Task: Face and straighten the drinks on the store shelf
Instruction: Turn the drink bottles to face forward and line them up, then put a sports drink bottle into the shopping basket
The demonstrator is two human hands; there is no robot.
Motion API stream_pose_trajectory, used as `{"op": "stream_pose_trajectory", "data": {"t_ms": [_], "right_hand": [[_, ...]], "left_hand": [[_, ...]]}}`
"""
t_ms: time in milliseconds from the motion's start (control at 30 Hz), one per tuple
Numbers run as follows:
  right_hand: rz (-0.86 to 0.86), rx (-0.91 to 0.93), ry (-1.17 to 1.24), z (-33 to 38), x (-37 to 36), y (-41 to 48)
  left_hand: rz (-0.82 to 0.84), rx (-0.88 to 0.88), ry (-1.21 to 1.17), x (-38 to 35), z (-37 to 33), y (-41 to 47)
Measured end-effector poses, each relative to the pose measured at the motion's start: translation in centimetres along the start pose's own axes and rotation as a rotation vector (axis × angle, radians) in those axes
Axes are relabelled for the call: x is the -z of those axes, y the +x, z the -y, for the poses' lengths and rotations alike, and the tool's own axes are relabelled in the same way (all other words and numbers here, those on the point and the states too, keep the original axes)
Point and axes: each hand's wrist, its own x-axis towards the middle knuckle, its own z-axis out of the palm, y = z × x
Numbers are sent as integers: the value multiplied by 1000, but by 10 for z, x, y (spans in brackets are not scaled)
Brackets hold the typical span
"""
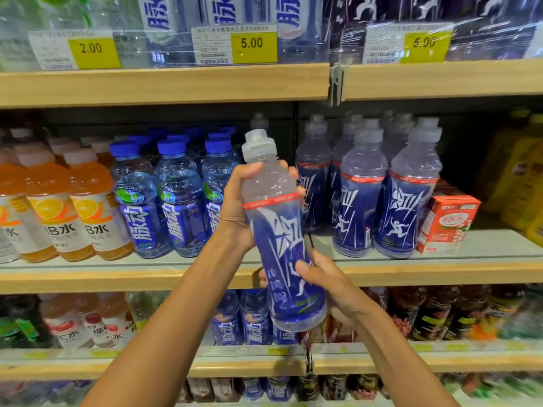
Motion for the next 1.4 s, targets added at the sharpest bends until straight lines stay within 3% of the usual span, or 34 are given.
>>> {"op": "stream_pose_trajectory", "data": {"t_ms": [100, 200, 300, 467, 600, 867, 1067, 1267, 1400], "right_hand": [[165, -73, 72, -5, -5, -1], [20, -58, 80, -10, -12, 2], [-10, 30, 22, -13, -11, 1], [-114, 88, -29, -10, -6, 3], [-133, 109, -61, -10, -6, 2], [-270, 140, -85, -15, -2, -30], [-745, 178, -69, -40, -6, -96], [-1343, 8, 14, -102, -5, -230], [-1639, -102, 95, -143, -6, -306]], "left_hand": [[160, 15, -147, 1, 2, 2], [200, 45, -136, 2, 1, 3], [122, 32, 40, 9, -1, 0], [-185, 16, 514, 6, 2, -8], [-250, -12, 519, -2, 9, -11], [-147, 79, 454, -15, 42, -13], [150, 231, 463, -42, 126, -26], [536, 632, 382, -95, 258, -67], [727, 875, 395, -124, 349, -108]]}}
